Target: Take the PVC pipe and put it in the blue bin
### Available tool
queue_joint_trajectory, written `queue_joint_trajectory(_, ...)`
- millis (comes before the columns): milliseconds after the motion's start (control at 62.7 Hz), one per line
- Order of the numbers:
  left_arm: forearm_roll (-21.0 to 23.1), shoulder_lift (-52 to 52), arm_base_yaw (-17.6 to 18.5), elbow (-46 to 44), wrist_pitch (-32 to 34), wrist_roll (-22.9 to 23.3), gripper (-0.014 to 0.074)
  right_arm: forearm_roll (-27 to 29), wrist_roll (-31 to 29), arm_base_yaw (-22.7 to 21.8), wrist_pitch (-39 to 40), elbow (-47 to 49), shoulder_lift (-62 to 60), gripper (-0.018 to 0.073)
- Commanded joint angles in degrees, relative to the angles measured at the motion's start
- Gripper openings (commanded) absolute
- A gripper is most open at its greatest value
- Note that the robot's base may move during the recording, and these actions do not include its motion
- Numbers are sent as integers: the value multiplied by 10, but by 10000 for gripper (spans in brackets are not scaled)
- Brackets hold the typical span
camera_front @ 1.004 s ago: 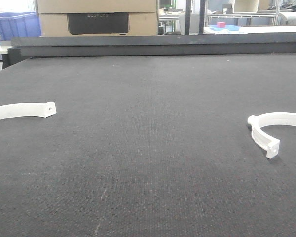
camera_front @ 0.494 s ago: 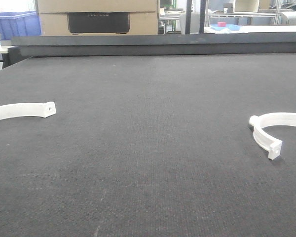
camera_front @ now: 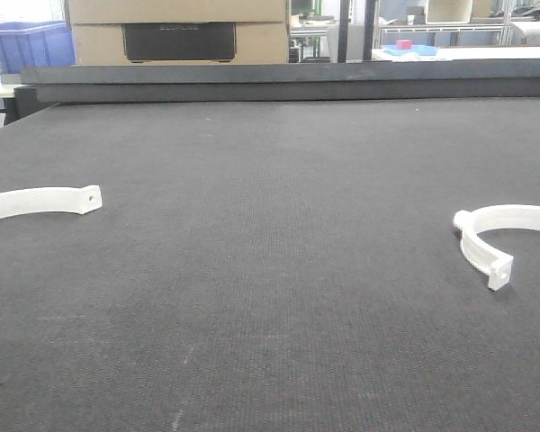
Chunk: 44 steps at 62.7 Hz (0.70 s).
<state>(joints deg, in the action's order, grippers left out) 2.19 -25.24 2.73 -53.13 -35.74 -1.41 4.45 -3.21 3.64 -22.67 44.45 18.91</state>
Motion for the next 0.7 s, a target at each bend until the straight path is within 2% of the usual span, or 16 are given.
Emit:
queue_joint_trajectory(0,30,-59,-3,-40,-58,6,-111,-2,1,-2,-94,34,54,-156)
queue_joint_trajectory(64,55,-95,-3,-58,-93,6,-111,-2,1,-2,-135,56,94,-156)
queue_joint_trajectory(239,103,-199,-3,-82,-161,6,-111,6,1,-2,-184,85,206,-156)
queue_joint_trajectory(494,101,-327,-3,-82,-168,6,-111,9,1,-2,-300,89,343,-156)
queue_joint_trajectory(685,100,-398,-3,-82,-171,6,-111,12,1,-2,-313,89,429,-156)
